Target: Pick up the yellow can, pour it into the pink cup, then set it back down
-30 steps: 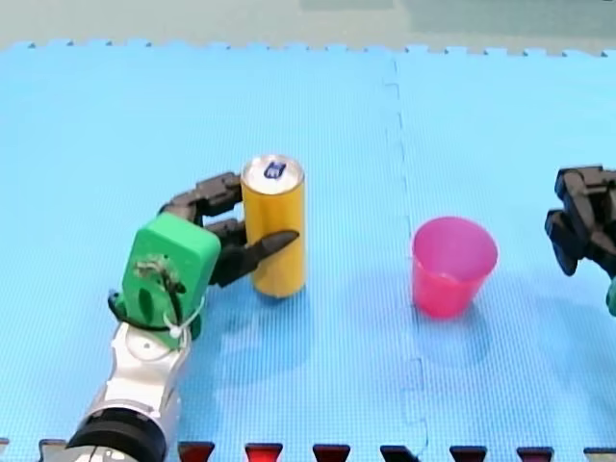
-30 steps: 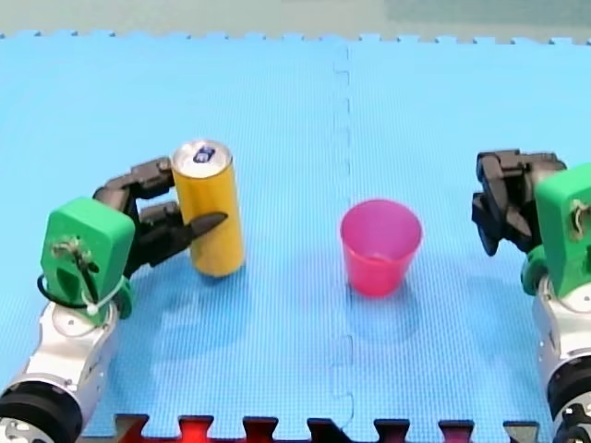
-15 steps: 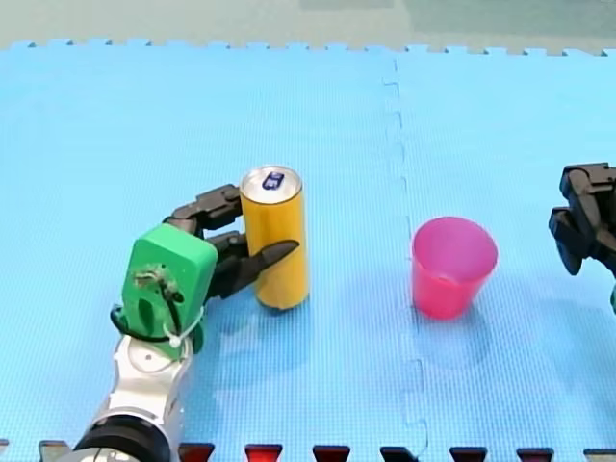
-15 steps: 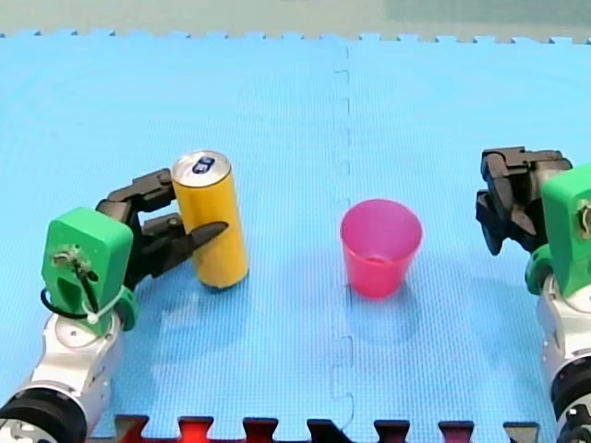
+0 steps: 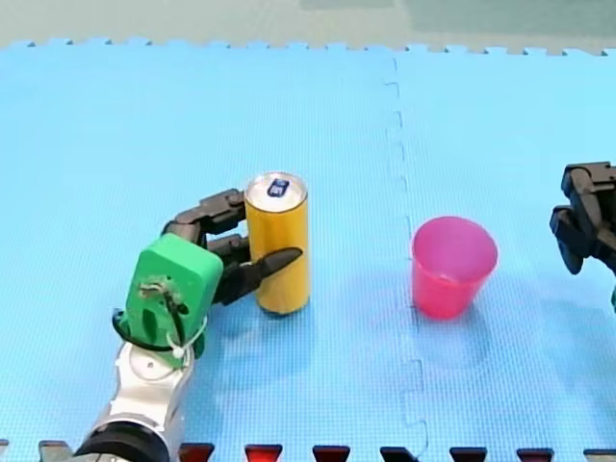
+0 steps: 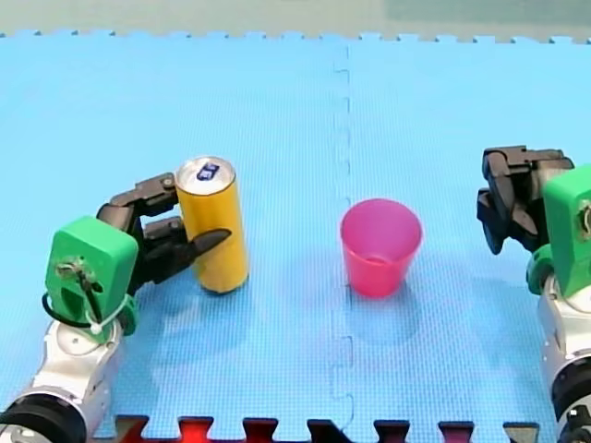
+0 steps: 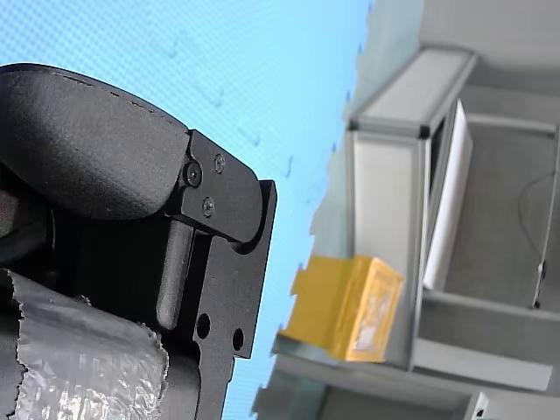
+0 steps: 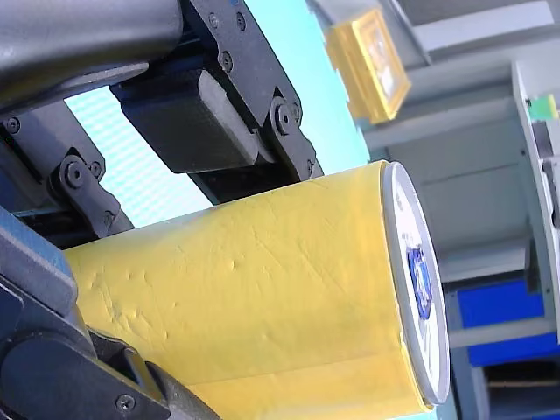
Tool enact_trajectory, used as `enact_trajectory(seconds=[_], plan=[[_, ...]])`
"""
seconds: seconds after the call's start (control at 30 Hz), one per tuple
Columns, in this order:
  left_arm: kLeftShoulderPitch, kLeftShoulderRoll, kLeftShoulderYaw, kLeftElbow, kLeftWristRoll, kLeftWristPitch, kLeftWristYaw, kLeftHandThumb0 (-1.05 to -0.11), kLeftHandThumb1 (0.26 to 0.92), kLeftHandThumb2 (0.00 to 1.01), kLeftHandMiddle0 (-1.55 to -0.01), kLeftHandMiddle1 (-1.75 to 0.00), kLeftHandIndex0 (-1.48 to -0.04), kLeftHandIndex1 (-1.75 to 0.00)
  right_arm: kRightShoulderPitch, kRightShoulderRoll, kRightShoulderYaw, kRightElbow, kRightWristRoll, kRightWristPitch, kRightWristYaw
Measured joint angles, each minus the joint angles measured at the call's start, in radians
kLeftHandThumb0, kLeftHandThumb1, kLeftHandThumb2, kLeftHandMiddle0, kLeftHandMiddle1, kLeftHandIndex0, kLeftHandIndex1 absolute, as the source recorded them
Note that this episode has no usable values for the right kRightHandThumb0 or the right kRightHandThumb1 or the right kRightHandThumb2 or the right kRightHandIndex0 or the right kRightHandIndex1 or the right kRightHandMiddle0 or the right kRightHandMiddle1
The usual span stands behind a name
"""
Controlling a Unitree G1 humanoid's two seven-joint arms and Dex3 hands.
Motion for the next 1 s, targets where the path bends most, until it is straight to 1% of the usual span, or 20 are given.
enact_trajectory(seconds=[0.1,0.23,0.3,0.33,0.4,0.5,0.57,0.6,0.63,0.67,0.7,0.73,0.77,0.9,1.0], plan=[[0.014,0.013,-0.035,-0.003,0.06,-0.046,0.063,-0.368,0.795,0.0,-1.31,0.0,-1.2,0.0,0.0,0.0,-0.001,0.0,0.002,0.0,0.0],[0.023,0.019,-0.061,-0.004,0.097,-0.073,0.103,-0.443,0.792,0.0,-1.29,0.0,-1.15,0.0,0.0,0.0,-0.001,0.0,0.003,0.0,-0.001],[0.026,0.023,-0.073,-0.005,0.113,-0.084,0.123,-0.456,0.791,0.0,-1.29,0.0,-1.14,0.0,0.0,0.0,0.001,0.0,0.002,0.0,-0.003],[0.027,0.025,-0.079,-0.006,0.122,-0.091,0.133,-0.461,0.791,0.0,-1.29,0.0,-1.13,0.0,0.0,0.0,0.001,0.0,0.002,-0.001,-0.003],[0.029,0.028,-0.086,-0.008,0.13,-0.097,0.145,-0.468,0.79,0.0,-1.22,0.0,-1.06,0.0,0.0,0.0,0.002,0.0,0.001,-0.002,-0.003],[0.03,0.031,-0.091,-0.01,0.132,-0.097,0.153,-0.525,0.762,0.0,-0.97,0.0,-0.92,0.0,0.0,0.0,0.002,0.001,0.001,-0.002,-0.003],[0.03,0.032,-0.093,-0.013,0.132,-0.085,0.158,-0.568,0.737,0.0,-0.77,0.0,-0.81,0.0,0.0,-0.001,0.002,0.001,0.001,-0.003,-0.002],[0.03,0.032,-0.093,-0.015,0.131,-0.076,0.158,-0.587,0.734,0.0,-0.72,0.0,-0.78,0.0,0.0,-0.001,0.002,0.001,0.001,-0.003,-0.002],[0.03,0.033,-0.094,-0.019,0.129,-0.062,0.157,-0.634,0.743,0.01,-0.68,0.0,-0.73,0.0,0.0,-0.002,0.002,0.001,0.001,-0.003,-0.001],[0.03,0.034,-0.095,-0.024,0.127,-0.048,0.154,-0.723,0.767,0.01,-0.63,0.0,-0.65,0.0,-0.001,-0.002,0.002,0.001,0.001,-0.003,-0.001],[0.029,0.038,-0.098,-0.032,0.129,-0.031,0.149,-0.79,0.785,0.02,-0.6,0.0,-0.59,0.0,-0.001,-0.002,0.002,0.001,0.001,-0.003,-0.001],[0.029,0.042,-0.103,-0.04,0.131,-0.018,0.143,-0.851,0.799,0.02,-0.56,0.0,-0.54,0.0,-0.001,-0.003,0.002,0.002,0.001,-0.003,-0.001],[0.029,0.047,-0.108,-0.048,0.134,-0.007,0.139,-0.892,0.808,0.02,-0.52,0.0,-0.49,0.0,-0.001,-0.003,0.002,0.002,0.001,-0.003,-0.001],[0.029,0.056,-0.12,-0.064,0.139,0.017,0.121,-0.925,0.816,0.01,-0.44,0.0,-0.41,0.0,-0.001,-0.003,0.003,0.002,0.001,-0.004,0.0],[0.03,0.056,-0.115,-0.07,0.119,0.033,0.088,-0.942,0.809,0.0,-0.37,0.0,-0.31,0.0,-0.001,-0.003,0.003,0.002,0.001,-0.004,0.001]])
